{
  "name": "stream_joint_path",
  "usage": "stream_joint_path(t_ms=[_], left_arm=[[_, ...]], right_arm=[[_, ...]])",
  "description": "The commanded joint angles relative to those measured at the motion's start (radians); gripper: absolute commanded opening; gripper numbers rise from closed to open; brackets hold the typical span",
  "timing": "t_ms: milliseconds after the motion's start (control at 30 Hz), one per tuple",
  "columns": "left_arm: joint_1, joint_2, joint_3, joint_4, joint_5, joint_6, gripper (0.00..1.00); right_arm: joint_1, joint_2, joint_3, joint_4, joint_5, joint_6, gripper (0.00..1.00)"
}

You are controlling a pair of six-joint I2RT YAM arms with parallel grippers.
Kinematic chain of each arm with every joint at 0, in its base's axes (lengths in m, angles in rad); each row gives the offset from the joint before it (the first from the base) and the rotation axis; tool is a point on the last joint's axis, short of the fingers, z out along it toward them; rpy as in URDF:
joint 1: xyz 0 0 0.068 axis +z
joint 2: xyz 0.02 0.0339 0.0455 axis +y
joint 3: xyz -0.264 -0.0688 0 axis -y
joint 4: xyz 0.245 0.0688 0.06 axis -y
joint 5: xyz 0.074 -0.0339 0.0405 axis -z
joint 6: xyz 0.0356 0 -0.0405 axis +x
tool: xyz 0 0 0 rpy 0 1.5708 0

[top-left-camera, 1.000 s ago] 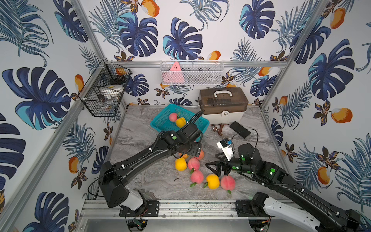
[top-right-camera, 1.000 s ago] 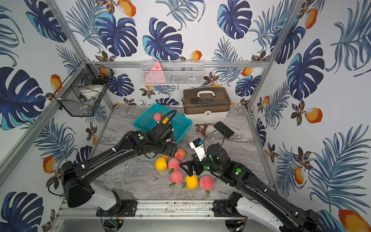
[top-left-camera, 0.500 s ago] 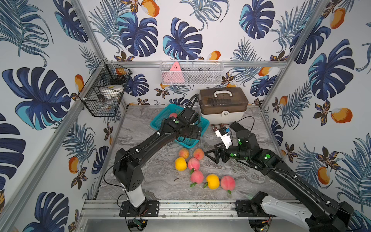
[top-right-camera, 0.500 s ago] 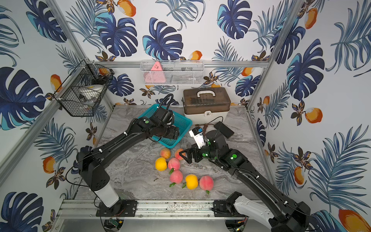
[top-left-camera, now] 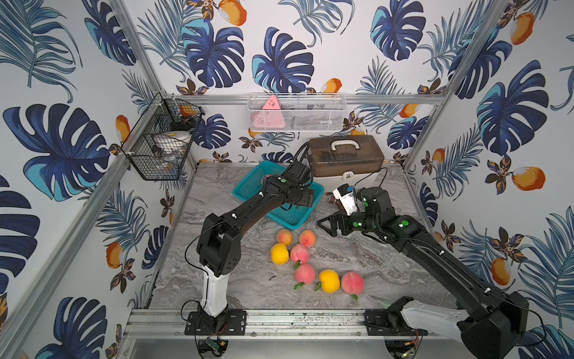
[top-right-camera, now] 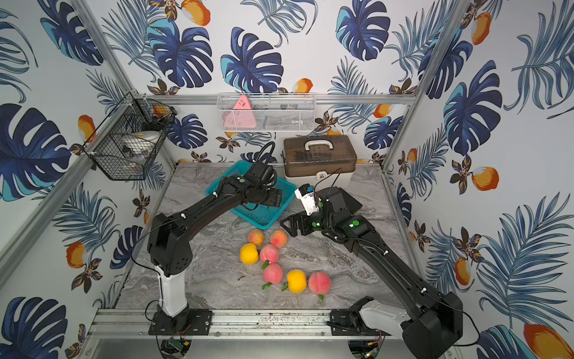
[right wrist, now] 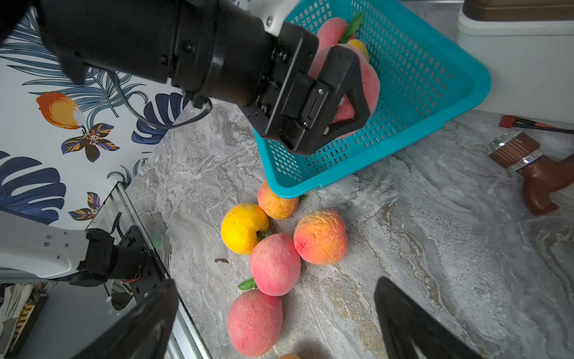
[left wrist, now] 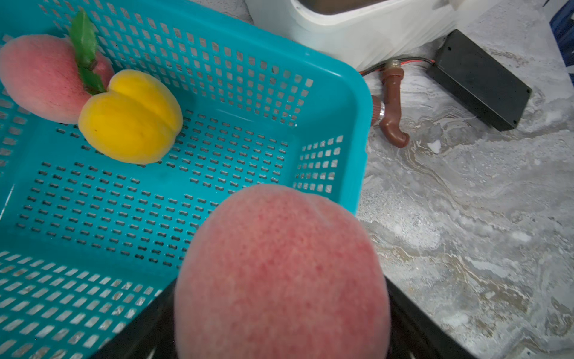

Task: Put the peaches into the basket
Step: Place the peach in the basket.

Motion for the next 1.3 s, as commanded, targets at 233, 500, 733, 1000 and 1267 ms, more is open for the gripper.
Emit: stream_joint_path(t_ms=[233,500,733,1000,1267], left_arm=[[0.061,0.151,0.106,0.085,-0.028,-0.007,0.85],[0.072,0.235,0.154,0.104,-0.037,0.01,0.85],[0.076,0.266,0.153,0.122,-0.038,-0.006,0.86],[0.076,0.277,0.134,0.15,-0.074,-0.008,0.86],[0.077,0.282,0.104,0.196,-0.092,-0.026,0.86]], right_arm=[[-0.039,0.062,0.033,-0.004,-0.017,-0.04,1.0],[-0.07,0.082,0.024,0.026,-0.053,-0.032,1.0],[-0.083,0.085,0.022,0.04,-0.072,-0.024,1.0],[-0.088,0.083,0.017,0.044,-0.083,-0.019,1.0],[-0.094,0.079,0.015,0.045,-0.088,-0.018,1.0]])
